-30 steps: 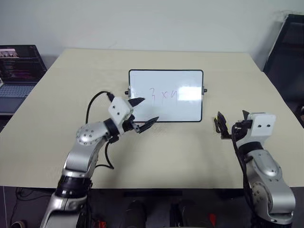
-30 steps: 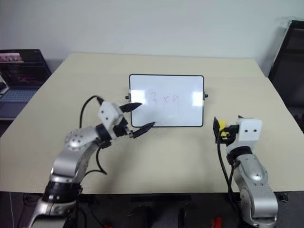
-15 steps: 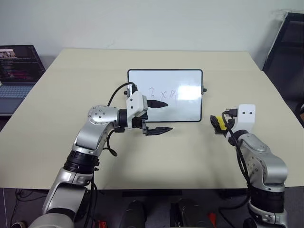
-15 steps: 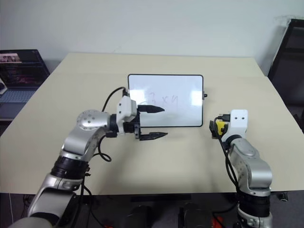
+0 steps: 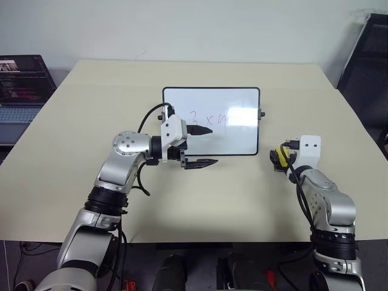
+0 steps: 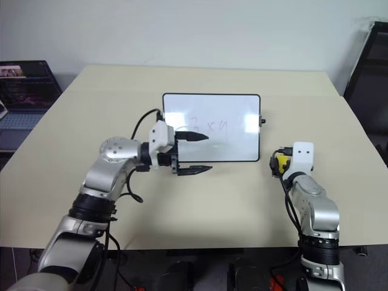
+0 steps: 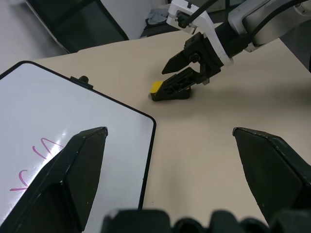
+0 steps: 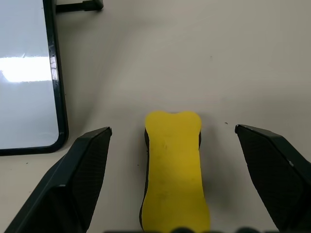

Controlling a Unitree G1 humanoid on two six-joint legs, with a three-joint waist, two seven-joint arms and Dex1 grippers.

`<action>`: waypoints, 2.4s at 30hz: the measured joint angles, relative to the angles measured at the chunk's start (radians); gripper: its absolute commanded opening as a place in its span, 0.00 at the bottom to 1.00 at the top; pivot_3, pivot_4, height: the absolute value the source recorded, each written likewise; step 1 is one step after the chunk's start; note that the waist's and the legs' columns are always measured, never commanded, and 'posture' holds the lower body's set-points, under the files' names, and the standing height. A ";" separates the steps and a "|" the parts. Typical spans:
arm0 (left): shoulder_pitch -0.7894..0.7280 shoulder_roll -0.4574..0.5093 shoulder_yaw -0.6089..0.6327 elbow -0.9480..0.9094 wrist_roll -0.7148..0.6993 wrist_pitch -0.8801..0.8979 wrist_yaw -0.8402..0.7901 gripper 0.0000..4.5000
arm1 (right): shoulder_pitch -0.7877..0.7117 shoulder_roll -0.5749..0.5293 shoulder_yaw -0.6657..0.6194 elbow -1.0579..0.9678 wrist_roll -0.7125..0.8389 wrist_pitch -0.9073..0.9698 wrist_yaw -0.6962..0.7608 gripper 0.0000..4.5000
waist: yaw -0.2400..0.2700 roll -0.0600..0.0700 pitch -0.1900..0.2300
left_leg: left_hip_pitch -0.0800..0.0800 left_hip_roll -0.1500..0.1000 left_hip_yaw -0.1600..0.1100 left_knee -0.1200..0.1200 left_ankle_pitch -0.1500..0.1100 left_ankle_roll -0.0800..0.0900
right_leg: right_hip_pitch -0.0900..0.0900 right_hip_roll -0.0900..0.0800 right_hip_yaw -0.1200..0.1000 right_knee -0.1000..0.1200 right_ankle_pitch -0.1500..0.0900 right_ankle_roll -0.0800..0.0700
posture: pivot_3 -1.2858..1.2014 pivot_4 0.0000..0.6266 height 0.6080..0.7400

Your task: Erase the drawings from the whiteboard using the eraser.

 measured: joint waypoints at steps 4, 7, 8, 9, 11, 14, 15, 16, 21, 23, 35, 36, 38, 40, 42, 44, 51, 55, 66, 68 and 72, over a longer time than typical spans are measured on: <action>0.000 -0.001 0.000 -0.004 0.000 0.003 0.001 1.00 | 0.000 0.000 0.000 0.008 -0.009 -0.005 -0.002 0.99 | 0.000 0.000 0.000 | 0.000 0.000 0.000 0.000 0.000 0.000 | 0.000 0.000 0.000 0.000 0.000 0.000 | 0.52 0.24 1.00; 0.000 -0.001 0.000 -0.004 0.002 0.007 0.001 1.00 | 0.000 0.000 0.001 0.024 -0.018 -0.012 -0.008 0.91 | 0.000 0.000 0.000 | 0.000 0.000 0.000 0.000 0.000 0.000 | 0.000 0.000 0.000 0.000 0.000 0.000 | 0.52 0.24 1.00; 0.000 -0.001 0.000 -0.004 0.002 0.010 0.001 1.00 | 0.000 0.000 0.001 0.032 -0.023 -0.012 -0.009 0.86 | 0.000 0.000 0.000 | 0.000 0.000 0.000 0.000 0.000 0.000 | 0.000 0.000 0.000 0.000 0.000 0.000 | 0.52 0.24 1.00; 0.000 -0.001 0.000 -0.005 0.002 0.011 0.001 1.00 | 0.000 0.000 0.001 0.037 -0.028 -0.011 -0.009 0.79 | 0.000 0.000 0.000 | 0.000 0.000 0.000 0.000 0.000 0.000 | 0.000 0.000 0.000 0.000 0.000 0.000 | 0.52 0.24 1.00; 0.000 -0.002 0.000 -0.005 0.002 0.013 0.001 1.00 | 0.000 0.000 0.001 0.040 -0.029 -0.011 -0.009 0.63 | 0.000 0.000 0.000 | 0.000 0.000 0.000 0.000 0.000 0.000 | 0.000 0.000 0.000 0.000 0.000 0.000 | 0.52 0.24 1.00; 0.000 -0.007 0.000 -0.005 0.002 0.016 0.000 1.00 | 0.000 0.000 0.002 0.040 -0.030 -0.011 -0.009 0.38 | 0.000 0.000 0.000 | 0.000 0.000 0.000 0.000 0.000 0.000 | 0.000 0.000 0.000 0.000 0.000 0.000 | 0.52 0.24 1.00; 0.000 -0.011 0.000 -0.006 0.002 0.017 0.001 1.00 | 0.000 0.000 0.002 0.040 -0.031 -0.011 -0.009 0.29 | 0.000 0.000 0.000 | 0.000 0.000 0.000 0.000 0.000 0.000 | 0.000 0.000 0.000 0.000 0.000 0.000 | 0.52 0.24 1.00; 0.000 -0.014 0.000 -0.006 0.002 0.017 0.000 1.00 | 0.000 0.000 0.002 0.040 -0.031 -0.011 -0.009 0.23 | 0.000 0.000 0.000 | 0.000 0.000 0.000 0.000 0.000 0.000 | 0.000 0.000 0.000 0.000 0.000 0.000 | 0.52 0.24 1.00; 0.000 -0.016 0.000 -0.007 0.003 0.023 0.004 1.00 | 0.000 0.000 0.002 0.040 -0.032 -0.011 -0.009 0.22 | 0.000 0.000 0.000 | 0.000 0.000 -0.001 0.001 0.000 0.000 | 0.000 0.000 0.000 0.000 0.000 0.000 | 0.52 0.24 1.00; 0.001 -0.020 0.000 -0.009 0.004 0.040 0.022 1.00 | 0.001 0.000 0.003 0.037 -0.031 -0.010 -0.008 0.22 | 0.000 0.000 0.000 | 0.000 0.000 -0.001 0.001 0.000 0.000 | 0.000 0.000 0.000 0.001 0.000 0.000 | 0.52 0.24 1.00; 0.119 -0.036 0.002 -0.159 0.120 0.243 0.324 1.00 | 0.163 -0.082 0.114 -0.245 -0.031 -0.036 0.107 0.22 | 0.006 0.000 0.000 | -0.002 0.000 -0.004 0.002 0.000 0.000 | 0.000 0.000 -0.002 0.001 0.000 0.000 | 0.52 0.24 1.00; 0.123 -0.039 0.003 -0.174 0.123 0.262 0.346 1.00 | 0.177 -0.088 0.130 -0.268 -0.031 -0.039 0.116 0.22 | 0.006 0.000 0.000 | -0.001 0.000 -0.004 0.002 0.000 0.000 | 0.000 0.000 -0.002 0.001 0.000 0.000 | 0.52 0.24 1.00; 0.125 -0.044 0.004 -0.204 0.134 0.295 0.389 1.00 | 0.196 -0.103 0.164 -0.310 -0.035 -0.047 0.135 0.22 | 0.006 0.000 0.000 | -0.001 0.000 -0.004 0.003 0.000 0.000 | 0.000 0.000 -0.003 0.001 0.000 0.001 | 0.52 0.24 1.00; 0.127 -0.049 0.010 -0.227 0.141 0.333 0.437 1.00 | 0.194 -0.123 0.200 -0.337 -0.053 -0.071 0.151 0.22 | 0.005 0.000 0.000 | -0.001 0.000 -0.004 0.003 0.000 0.000 | 0.001 0.000 -0.002 0.001 0.000 0.002 | 0.52 0.24 1.00; 0.130 -0.054 0.015 -0.243 0.155 0.374 0.485 1.00 | 0.148 -0.156 0.250 -0.337 -0.087 -0.109 0.173 0.22 | 0.002 0.000 0.000 | 0.000 0.000 -0.003 0.003 0.000 0.000 | 0.001 0.000 -0.002 0.002 0.000 0.003 | 0.52 0.24 1.00; 0.131 -0.058 0.015 -0.249 0.161 0.400 0.513 1.00 | 0.077 -0.168 0.285 -0.313 -0.115 -0.148 0.192 0.22 | 0.001 0.000 0.000 | 0.000 0.000 -0.003 0.004 0.000 0.000 | 0.001 0.000 -0.002 0.001 0.001 0.003 | 0.52 0.24 1.00; 0.134 -0.062 0.016 -0.274 0.174 0.470 0.575 1.00 | -0.186 -0.152 0.364 -0.052 -0.183 -0.246 0.238 0.22 | 0.006 0.000 0.000 | 0.000 0.000 -0.003 0.003 0.000 0.000 | 0.001 -0.001 -0.003 0.001 0.001 0.001 | 0.52 0.24 1.00; 0.132 -0.059 0.022 -0.284 0.174 0.483 0.586 1.00 | -0.301 -0.128 0.406 0.103 -0.218 -0.292 0.269 0.22 | 0.007 0.000 0.000 | 0.000 0.000 -0.004 0.003 0.000 0.000 | 0.001 -0.004 -0.003 0.001 0.001 0.001 | 0.52 0.24 1.00; 0.145 -0.033 0.026 -0.355 0.159 0.510 0.563 1.00 | -0.508 -0.051 0.479 0.482 -0.327 -0.469 0.293 0.22 | 0.008 0.000 0.000 | -0.001 -0.001 -0.004 0.003 0.000 0.000 | 0.000 -0.006 -0.004 0.002 0.002 0.001 | 0.52 0.24 1.00; 0.155 -0.031 0.021 -0.376 0.155 0.519 0.559 1.00 | -0.533 -0.042 0.482 0.552 -0.356 -0.512 0.282 0.22 | 0.008 0.000 0.000 | -0.001 -0.001 -0.004 0.003 0.000 0.000 | 0.000 -0.006 -0.004 0.002 0.002 0.001 | 0.52 0.24 1.00; 0.166 -0.029 0.020 -0.393 0.153 0.537 0.558 1.00 | -0.540 -0.039 0.484 0.598 -0.384 -0.533 0.287 0.22 | 0.008 0.000 0.000 | -0.001 -0.001 -0.004 0.003 0.000 0.000 | 0.001 -0.006 -0.004 0.002 0.002 0.001 | 0.52 0.24 1.00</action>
